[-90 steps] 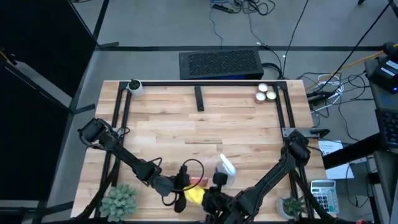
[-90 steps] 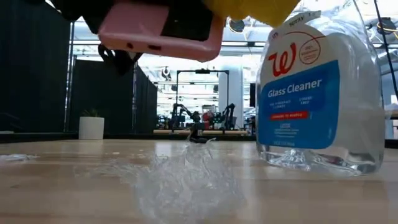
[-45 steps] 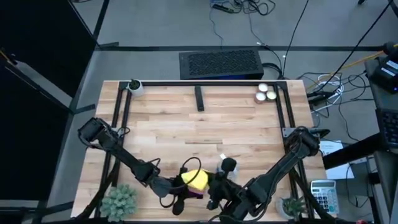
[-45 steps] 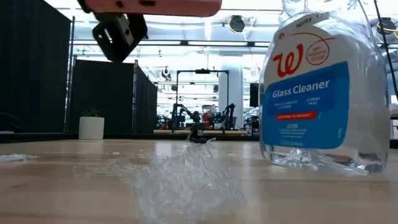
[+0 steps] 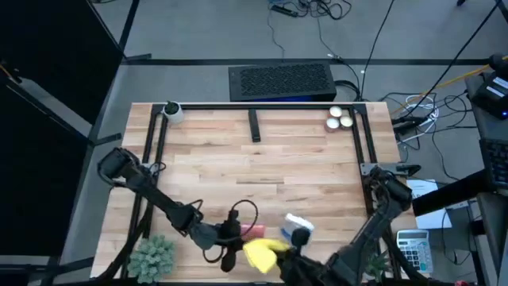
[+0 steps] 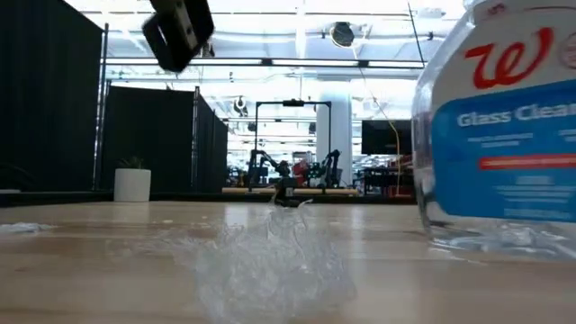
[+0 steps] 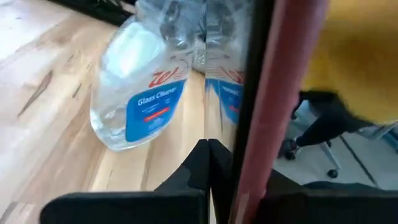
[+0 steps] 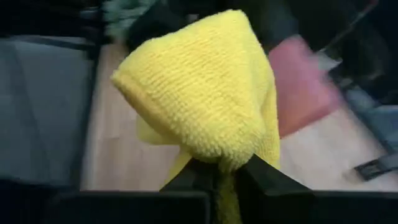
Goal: Apply microfiber cloth
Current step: Wipe the back of the pink cellphone with a yellow microfiber cloth
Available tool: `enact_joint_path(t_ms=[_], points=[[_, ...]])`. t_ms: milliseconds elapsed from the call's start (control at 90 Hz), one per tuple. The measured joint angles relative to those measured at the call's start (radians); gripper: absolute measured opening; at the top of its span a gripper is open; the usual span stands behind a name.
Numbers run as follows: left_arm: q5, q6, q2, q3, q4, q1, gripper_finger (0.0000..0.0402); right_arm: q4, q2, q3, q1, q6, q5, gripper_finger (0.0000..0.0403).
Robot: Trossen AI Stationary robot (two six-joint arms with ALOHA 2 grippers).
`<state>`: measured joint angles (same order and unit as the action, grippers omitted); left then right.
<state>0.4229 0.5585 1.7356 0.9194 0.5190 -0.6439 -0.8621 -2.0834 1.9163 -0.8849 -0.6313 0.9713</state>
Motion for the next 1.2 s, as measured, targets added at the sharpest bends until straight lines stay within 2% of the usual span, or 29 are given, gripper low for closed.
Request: enact_joint_path(t_ms=[167, 400, 467, 611, 733, 933, 1067, 1200], points=[[0.076, -0.023, -0.051, 0.000, 0.045, 0.011, 0.0009, 0.071, -0.048, -0.001, -0.006, 0.055, -0.022, 0.0009], [0.076, -0.017, -0.050, 0.000, 0.078, 0.021, 0.0009, 0.321, -0.094, -0.001, 0.083, 0.395, 0.014, 0.0009], [0.075, -0.016, -0.050, -0.001, 0.082, 0.020, 0.0009, 0.327, -0.094, -0.001, 0.120, 0.450, -0.011, 0.0009], [0.092, -0.019, -0.050, -0.004, 0.111, 0.012, 0.0009, 0.266, -0.094, 0.000, 0.171, 0.456, -0.041, 0.0009], [0.106, -0.023, -0.048, -0.004, 0.108, -0.003, 0.0009, 0.190, -0.093, 0.005, 0.177, 0.392, -0.060, 0.0009], [0.112, -0.016, -0.047, -0.005, 0.083, -0.028, 0.0009, -0.069, -0.088, 0.003, 0.130, 0.164, -0.069, 0.0009], [0.039, 0.012, -0.051, 0.000, 0.080, -0.051, 0.0009, -0.209, -0.088, -0.002, 0.103, 0.019, -0.048, 0.0009], [0.028, -0.005, -0.050, -0.001, 0.066, -0.065, 0.0009, -0.213, -0.087, -0.002, 0.090, -0.070, -0.040, 0.0009]])
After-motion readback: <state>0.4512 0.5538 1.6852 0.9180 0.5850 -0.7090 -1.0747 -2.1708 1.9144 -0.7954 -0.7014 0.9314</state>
